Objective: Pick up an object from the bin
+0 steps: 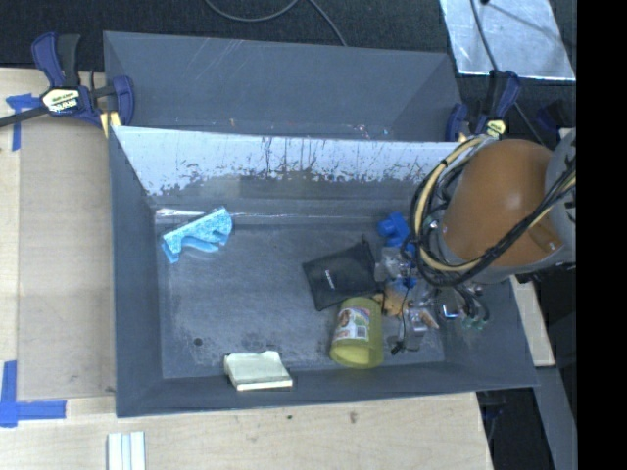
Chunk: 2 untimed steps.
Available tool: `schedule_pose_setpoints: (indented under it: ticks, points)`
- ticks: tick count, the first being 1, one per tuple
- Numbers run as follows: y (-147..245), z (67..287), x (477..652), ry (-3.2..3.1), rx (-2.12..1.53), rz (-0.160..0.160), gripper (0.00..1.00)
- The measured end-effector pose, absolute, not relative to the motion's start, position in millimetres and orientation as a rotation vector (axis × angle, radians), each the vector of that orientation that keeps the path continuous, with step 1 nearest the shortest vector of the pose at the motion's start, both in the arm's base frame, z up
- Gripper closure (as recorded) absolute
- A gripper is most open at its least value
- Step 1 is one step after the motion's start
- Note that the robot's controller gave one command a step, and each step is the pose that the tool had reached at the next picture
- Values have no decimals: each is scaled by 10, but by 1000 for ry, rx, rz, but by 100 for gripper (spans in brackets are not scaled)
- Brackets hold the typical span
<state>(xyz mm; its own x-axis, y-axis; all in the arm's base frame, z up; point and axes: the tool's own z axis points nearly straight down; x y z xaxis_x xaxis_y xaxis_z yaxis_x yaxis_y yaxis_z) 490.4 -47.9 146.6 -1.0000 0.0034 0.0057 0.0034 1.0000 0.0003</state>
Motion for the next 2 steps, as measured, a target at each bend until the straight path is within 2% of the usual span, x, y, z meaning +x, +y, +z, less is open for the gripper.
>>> schedule_pose_setpoints:
  ticks: [1, 2]
  points:
    - [-478, 1507, 4925, -3145, -2, 1, 0]
    - [-421, 1057, 4995, -3117, 436, 2, 0]
